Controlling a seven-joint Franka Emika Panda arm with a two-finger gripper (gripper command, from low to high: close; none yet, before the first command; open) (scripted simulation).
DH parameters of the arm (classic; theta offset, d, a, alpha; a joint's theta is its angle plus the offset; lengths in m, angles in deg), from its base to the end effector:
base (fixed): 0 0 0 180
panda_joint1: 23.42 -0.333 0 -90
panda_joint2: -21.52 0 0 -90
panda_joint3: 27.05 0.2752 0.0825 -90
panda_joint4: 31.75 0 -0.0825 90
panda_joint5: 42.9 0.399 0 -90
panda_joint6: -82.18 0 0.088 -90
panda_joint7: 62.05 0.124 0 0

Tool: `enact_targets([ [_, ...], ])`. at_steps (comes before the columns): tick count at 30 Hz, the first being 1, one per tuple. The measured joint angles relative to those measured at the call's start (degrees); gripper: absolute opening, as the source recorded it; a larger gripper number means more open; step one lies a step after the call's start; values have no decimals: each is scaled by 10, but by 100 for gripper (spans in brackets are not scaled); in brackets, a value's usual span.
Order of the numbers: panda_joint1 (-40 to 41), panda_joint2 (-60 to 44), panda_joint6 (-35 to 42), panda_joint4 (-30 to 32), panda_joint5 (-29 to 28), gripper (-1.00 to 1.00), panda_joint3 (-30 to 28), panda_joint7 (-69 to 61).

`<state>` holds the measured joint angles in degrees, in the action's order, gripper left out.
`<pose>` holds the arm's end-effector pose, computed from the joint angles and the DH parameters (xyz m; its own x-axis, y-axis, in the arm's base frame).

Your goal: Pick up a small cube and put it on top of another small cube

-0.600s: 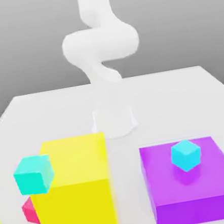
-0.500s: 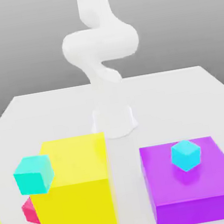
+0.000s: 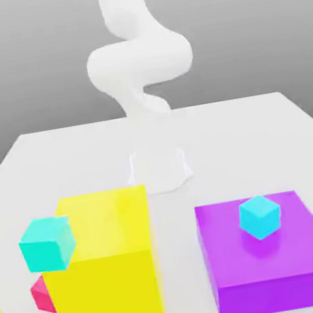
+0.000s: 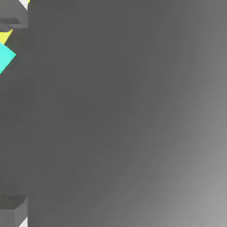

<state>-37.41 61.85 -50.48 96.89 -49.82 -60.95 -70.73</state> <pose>0.4221 -0.2098 0.6025 0.7443 -0.1759 0.6443 -0.1020 -0.9833 -0.1507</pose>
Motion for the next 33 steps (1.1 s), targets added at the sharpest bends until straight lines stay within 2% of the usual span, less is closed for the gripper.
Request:
enact_targets([
  [6,-65,-48,-16,-6,-13,0,-116,-160],
  [12,-161,-109,-40,-10,-19,0,-256,-323],
  [18,-328,-166,-67,-15,-33,0,-456,-477],
  [21,-444,-161,-77,-19,-82,0,-582,-524],
  [25,-576,-123,-79,-28,-184,0,-725,-560],
  [33,-745,-24,-58,-54,-393,0,-921,-628],
])
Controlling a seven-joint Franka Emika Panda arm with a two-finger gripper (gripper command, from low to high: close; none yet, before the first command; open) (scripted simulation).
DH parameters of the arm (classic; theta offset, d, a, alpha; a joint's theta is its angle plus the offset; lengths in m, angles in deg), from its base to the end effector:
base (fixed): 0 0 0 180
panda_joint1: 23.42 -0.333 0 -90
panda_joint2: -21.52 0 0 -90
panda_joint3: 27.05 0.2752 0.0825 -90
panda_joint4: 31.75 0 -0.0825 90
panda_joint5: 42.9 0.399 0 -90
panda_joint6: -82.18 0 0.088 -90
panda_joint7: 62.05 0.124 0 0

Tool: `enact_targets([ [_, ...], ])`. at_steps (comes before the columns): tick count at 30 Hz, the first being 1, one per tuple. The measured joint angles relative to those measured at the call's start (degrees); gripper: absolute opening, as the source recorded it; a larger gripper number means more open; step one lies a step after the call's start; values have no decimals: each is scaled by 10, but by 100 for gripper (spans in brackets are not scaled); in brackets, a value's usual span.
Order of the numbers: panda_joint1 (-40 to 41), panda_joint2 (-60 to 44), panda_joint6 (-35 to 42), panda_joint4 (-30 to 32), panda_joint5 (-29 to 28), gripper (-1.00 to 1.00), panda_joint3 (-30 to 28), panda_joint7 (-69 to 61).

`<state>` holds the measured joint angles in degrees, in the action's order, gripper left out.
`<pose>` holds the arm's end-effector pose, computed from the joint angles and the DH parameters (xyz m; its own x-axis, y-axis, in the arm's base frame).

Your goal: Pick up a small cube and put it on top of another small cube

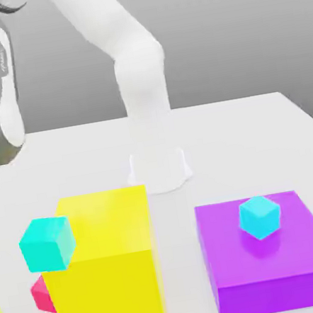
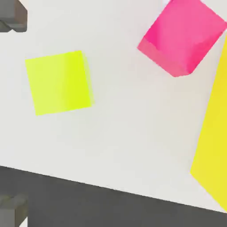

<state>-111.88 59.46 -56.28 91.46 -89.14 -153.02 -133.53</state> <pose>0.4558 -0.3100 0.1434 0.4225 0.9062 0.0167 0.9061 -0.4228 0.0170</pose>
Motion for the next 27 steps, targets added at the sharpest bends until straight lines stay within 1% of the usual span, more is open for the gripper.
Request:
enact_targets([
  [3,-51,53,-26,-20,-64,0,-67,21],
  [4,-64,67,-34,-26,-79,-100,-83,29],
  [9,-64,67,-32,-26,-81,-100,-83,30],
  [10,-69,74,-36,-29,-89,-100,-90,34],
  [12,-53,56,-24,-21,-69,-100,-69,22],
  [14,-21,24,-1,-8,-37,-100,-27,3],
  [15,-18,7,8,-7,-29,-100,-15,7],
  [19,-67,-52,39,-31,-45,-100,-9,95],
  [27,-201,-152,117,-59,-87,-100,24,293],
])
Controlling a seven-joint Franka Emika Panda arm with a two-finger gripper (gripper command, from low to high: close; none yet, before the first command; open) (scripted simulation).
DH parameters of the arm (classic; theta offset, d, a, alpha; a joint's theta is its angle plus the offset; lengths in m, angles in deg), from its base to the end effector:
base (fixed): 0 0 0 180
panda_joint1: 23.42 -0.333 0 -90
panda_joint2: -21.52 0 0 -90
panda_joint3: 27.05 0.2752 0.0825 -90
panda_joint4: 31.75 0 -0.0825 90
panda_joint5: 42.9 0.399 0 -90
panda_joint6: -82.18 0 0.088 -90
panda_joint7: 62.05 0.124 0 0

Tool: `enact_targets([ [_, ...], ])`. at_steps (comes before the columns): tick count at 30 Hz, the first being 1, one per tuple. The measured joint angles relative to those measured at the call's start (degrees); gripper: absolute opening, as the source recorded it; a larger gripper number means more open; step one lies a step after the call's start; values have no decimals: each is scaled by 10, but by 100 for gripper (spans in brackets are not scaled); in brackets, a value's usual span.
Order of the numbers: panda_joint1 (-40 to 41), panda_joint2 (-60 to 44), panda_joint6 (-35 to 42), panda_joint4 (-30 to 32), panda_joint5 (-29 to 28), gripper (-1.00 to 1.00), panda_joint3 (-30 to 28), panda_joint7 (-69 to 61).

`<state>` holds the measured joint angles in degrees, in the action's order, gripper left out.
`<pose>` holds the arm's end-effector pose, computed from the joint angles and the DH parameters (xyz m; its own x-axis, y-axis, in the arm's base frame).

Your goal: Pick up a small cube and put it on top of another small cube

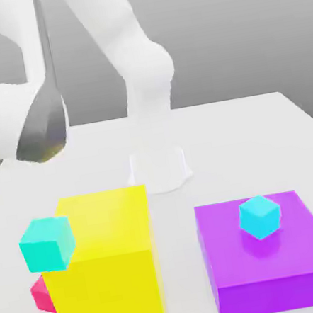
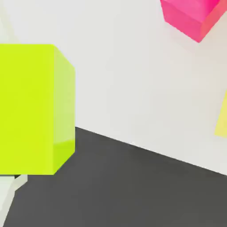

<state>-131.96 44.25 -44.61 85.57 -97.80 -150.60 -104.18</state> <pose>0.5615 -0.1911 0.2638 0.5181 0.7871 -0.3346 0.8544 -0.4589 0.2436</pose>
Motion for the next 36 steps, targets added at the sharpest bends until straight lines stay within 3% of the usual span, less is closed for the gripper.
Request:
enact_targets([
  [6,-68,-67,32,28,18,-100,67,76],
  [10,-47,-87,9,86,77,-100,140,8],
  [13,13,-102,-10,132,125,-100,238,-54],
  [17,108,-36,8,186,113,-100,390,-98],
  [24,164,104,37,281,92,-100,524,-191],
  [27,174,165,47,322,89,-100,558,-240],
  [32,107,131,-45,351,48,-100,454,-244],
  [33,92,123,-62,354,39,100,432,-240],
  [36,92,123,-62,354,39,100,432,-240],
])
